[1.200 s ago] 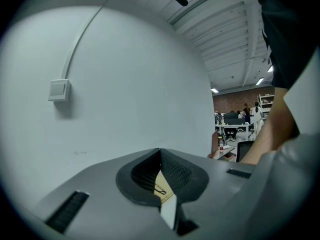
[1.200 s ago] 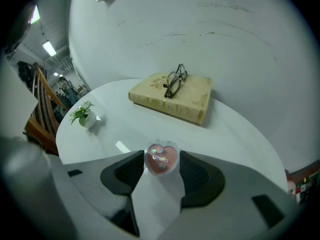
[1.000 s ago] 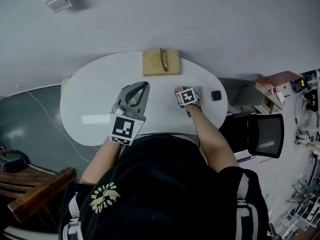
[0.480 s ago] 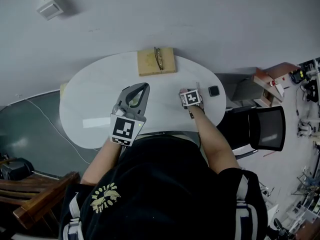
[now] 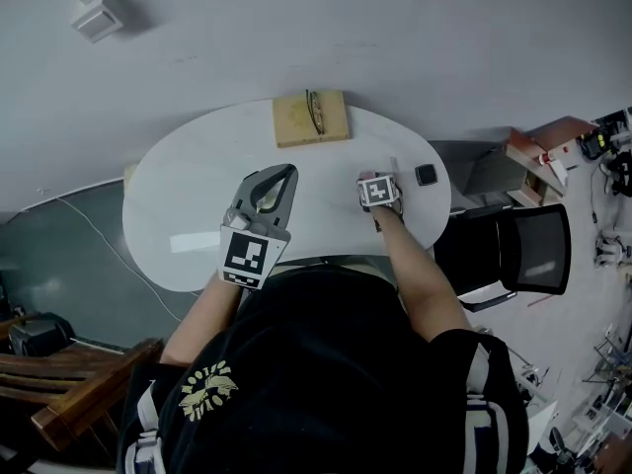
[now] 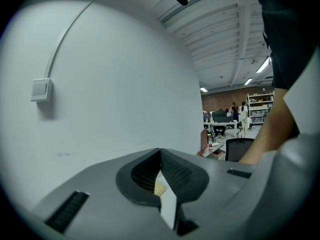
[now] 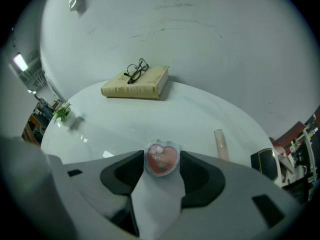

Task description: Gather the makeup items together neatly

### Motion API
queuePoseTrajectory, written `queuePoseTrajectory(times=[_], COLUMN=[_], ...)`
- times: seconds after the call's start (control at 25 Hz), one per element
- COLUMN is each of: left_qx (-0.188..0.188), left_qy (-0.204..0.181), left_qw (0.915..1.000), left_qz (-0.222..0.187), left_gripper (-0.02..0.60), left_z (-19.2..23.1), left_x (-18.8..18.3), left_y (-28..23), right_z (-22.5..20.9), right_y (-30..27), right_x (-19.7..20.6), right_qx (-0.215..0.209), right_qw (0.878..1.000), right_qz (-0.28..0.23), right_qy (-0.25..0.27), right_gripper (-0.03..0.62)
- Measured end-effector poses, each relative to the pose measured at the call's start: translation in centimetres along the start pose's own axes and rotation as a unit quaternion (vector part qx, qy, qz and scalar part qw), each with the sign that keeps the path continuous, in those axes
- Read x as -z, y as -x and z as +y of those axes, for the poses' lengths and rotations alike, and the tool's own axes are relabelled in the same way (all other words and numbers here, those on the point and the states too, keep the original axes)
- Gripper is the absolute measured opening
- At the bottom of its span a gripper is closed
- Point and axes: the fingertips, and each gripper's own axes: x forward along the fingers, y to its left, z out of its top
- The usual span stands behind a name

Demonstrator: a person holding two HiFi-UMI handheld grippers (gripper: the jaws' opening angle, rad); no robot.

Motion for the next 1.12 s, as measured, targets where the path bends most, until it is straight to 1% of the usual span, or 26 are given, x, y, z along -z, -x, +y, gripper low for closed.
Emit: queuePoseTrajectory(times=[0.04,0.16,0.32,0.44,0.56,0.68,0.72,0.8,0.92,1.04,1.12], left_qx=[0.0,0.002,0.001,0.0,0.0,-0.004,-0.005,-0.007,-0.011,-0.019,-0.028], left_qy=[0.0,-0.003,-0.003,-0.003,-0.004,-0.005,-0.005,-0.005,-0.004,0.0,0.005], left_qw=[1.0,1.0,1.0,1.0,0.9999,0.9998,0.9998,0.9997,0.9995,0.9992,0.9986], left_qz=[0.001,0.002,-0.001,-0.007,-0.012,-0.017,-0.02,-0.024,-0.029,-0.036,-0.046], left_gripper=[0.023,0.023,0.023,0.022,0.022,0.023,0.023,0.021,0.021,0.021,0.021], left_z=[-0.1,-0.2,-0.1,0.1,0.4,0.9,1.0,1.2,1.3,1.5,1.9], left_x=[0.0,0.0,-0.1,-0.5,-0.9,-1.3,-1.5,-1.8,-2.2,-2.6,-3.0], left_y=[0.1,0.2,0.1,-0.1,-0.3,-0.4,-0.4,-0.5,-0.6,-0.6,-0.4], right_z=[0.4,-0.9,-0.8,-1.1,-1.6,-1.8,-1.8,-1.8,-1.4,0.0,0.9], right_y=[0.1,0.4,1.2,2.5,4.6,7.1,8.2,10.7,14.8,18.8,21.1], right_x=[0.0,-0.4,-0.4,-0.9,-1.7,-3.0,-3.5,-4.5,-5.9,-7.2,-8.2], right_qx=[-0.006,0.03,0.022,0.024,0.033,0.037,0.041,0.058,0.081,0.088,0.089], right_qw=[1.0,0.999,0.999,0.999,0.996,0.991,0.989,0.982,0.967,0.951,0.942], right_qz=[0.0,-0.011,-0.027,-0.046,-0.08,-0.126,-0.143,-0.177,-0.233,-0.285,-0.312], right_qy=[-0.007,0.006,-0.007,0.001,0.007,0.015,0.02,0.036,0.061,0.083,0.088], right_gripper=[0.241,0.241,0.25,0.25,0.25,0.247,0.237,0.177,0.092,0.047,0.035])
